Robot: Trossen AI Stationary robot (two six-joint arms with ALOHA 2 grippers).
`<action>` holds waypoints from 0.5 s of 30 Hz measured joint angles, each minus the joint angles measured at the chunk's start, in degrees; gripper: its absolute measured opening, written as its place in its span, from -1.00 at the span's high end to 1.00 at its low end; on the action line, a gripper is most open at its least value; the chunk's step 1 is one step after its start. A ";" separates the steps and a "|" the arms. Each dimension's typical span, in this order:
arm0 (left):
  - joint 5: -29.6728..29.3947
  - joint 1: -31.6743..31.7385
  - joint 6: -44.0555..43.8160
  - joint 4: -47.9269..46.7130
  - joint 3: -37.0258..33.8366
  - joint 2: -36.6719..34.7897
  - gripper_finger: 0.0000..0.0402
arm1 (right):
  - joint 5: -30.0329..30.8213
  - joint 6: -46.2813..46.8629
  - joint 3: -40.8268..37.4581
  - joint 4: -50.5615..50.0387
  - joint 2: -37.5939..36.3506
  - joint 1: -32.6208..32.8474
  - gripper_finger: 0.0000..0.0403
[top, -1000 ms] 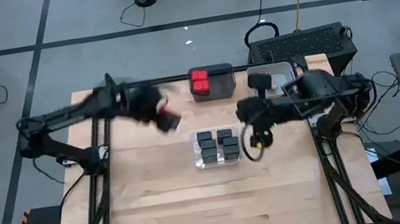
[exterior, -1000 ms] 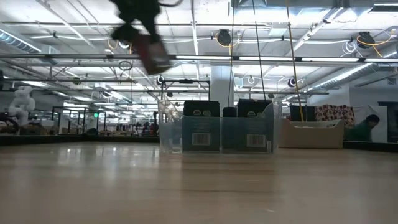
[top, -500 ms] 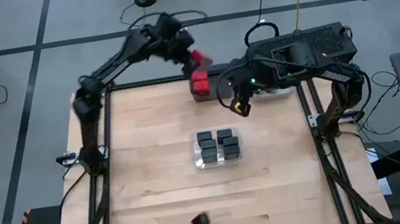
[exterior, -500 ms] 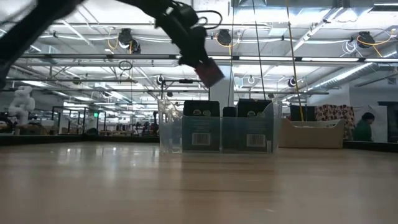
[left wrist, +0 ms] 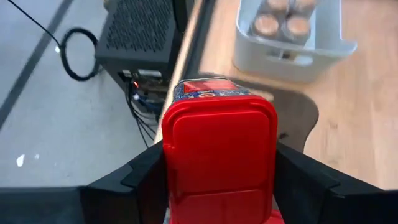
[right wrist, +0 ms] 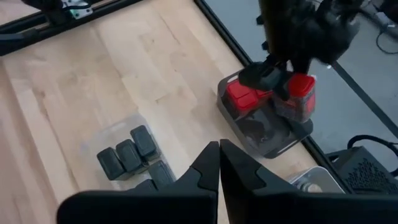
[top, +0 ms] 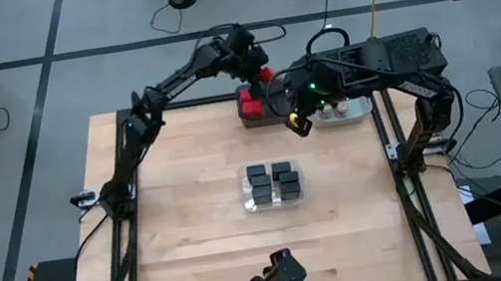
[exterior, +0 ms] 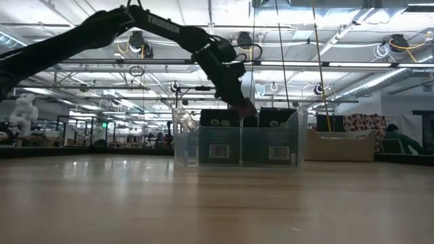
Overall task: Sort spices by type
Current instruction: Put the red seasoning bottle into the black bin
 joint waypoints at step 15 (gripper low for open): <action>-8.23 -2.64 9.01 -0.93 -0.04 4.08 -0.19 | -0.04 1.27 0.00 -0.60 0.00 -0.19 1.00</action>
